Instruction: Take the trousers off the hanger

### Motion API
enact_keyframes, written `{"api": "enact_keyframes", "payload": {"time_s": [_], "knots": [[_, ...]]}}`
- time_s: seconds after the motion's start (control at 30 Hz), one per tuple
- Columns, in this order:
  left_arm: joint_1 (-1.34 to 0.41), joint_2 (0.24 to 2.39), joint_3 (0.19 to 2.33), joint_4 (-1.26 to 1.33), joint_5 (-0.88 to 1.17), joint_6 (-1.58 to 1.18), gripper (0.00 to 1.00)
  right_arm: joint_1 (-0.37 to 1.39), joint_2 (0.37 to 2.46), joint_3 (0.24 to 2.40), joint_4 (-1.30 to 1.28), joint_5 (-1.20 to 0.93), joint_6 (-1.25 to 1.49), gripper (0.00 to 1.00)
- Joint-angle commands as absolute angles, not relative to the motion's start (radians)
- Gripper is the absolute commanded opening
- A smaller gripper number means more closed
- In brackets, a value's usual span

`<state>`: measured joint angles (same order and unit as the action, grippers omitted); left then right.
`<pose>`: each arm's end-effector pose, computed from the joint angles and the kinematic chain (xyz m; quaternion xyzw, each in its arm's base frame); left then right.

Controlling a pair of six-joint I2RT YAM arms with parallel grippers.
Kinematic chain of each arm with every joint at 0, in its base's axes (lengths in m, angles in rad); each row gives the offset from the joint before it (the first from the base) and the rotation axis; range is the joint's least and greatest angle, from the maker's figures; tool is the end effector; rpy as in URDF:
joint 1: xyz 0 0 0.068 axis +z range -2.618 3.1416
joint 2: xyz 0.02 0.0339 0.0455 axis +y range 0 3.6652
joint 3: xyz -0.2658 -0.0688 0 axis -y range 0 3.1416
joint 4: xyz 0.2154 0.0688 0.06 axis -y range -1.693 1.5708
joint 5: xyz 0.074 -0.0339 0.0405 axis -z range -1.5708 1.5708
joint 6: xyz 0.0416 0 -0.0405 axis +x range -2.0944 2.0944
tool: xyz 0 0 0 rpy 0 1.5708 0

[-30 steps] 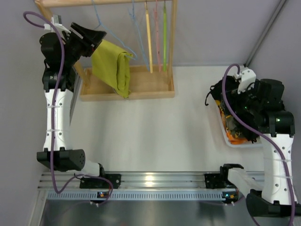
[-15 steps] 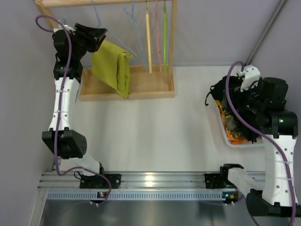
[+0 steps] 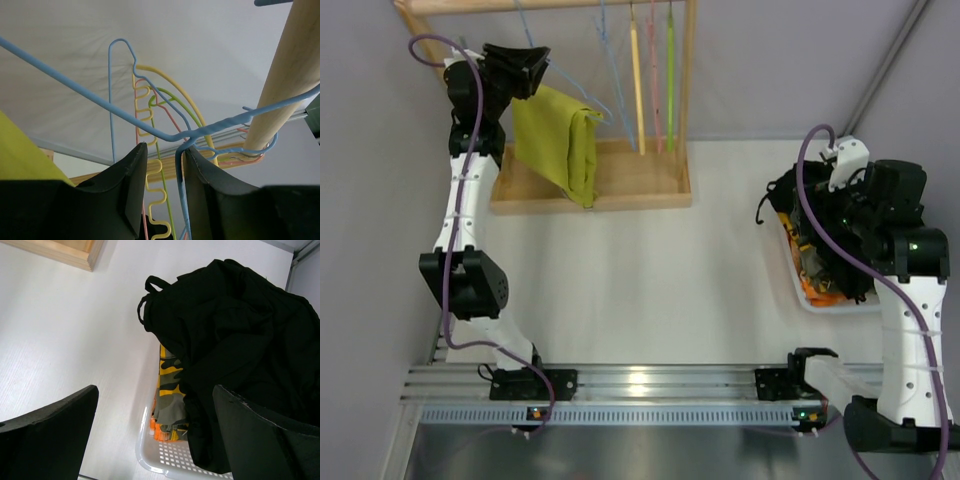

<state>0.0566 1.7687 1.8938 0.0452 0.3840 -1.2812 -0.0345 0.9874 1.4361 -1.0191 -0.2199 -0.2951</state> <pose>0.3897 0.0065 0.4796 -0.2778 0.5867 -0.5321 0.5436 0.1383 0.0043 0.4210 -0.1655 0.8580 0.0168 0.4860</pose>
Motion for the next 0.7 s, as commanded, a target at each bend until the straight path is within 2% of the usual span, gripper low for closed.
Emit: {"api": "enact_keyframes", "payload": {"time_s": [0.0, 0.4, 0.43, 0.53, 0.6, 0.67], "knots": [[0.043, 1.796, 1.954, 0.153, 0.364, -1.322, 0.41, -0.029, 0.999, 1.459, -1.017, -0.212, -0.295, 0.99], [0.021, 1.822, 2.009, 0.235, 0.354, -1.358, 0.40, -0.031, 1.011, 1.466, -1.017, -0.212, -0.299, 0.99], [0.023, 1.822, 2.016, 0.236, 0.345, -1.356, 0.32, -0.031, 1.009, 1.466, -1.016, -0.213, -0.299, 0.99], [0.025, 1.821, 2.026, 0.236, 0.345, -1.358, 0.21, -0.031, 1.011, 1.473, -1.017, -0.215, -0.299, 0.99], [0.023, 1.818, 2.034, 0.235, 0.351, -1.358, 0.06, -0.031, 1.006, 1.474, -1.017, -0.213, -0.301, 0.99], [0.025, 1.815, 2.055, 0.235, 0.359, -1.350, 0.00, -0.031, 1.003, 1.474, -1.016, -0.215, -0.302, 0.99]]}}
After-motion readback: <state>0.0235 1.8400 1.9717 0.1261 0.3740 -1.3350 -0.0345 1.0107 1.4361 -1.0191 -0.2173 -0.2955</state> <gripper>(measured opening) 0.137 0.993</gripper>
